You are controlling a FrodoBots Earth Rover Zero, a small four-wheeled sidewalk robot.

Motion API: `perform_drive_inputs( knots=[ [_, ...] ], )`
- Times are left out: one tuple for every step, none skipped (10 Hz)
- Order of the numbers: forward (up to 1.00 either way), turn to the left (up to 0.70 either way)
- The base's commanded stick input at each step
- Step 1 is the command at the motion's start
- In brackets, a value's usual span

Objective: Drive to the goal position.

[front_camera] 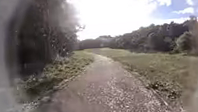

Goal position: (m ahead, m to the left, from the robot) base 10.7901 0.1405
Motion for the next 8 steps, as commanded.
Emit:
perform_drive_inputs(
  knots=[
    [1.00,0.00],
    [1.00,0.00],
    [1.00,0.00],
    [1.00,0.00],
    [1.00,0.00],
    [1.00,0.00],
    [1.00,0.00],
    [1.00,0.00]
  ],
)
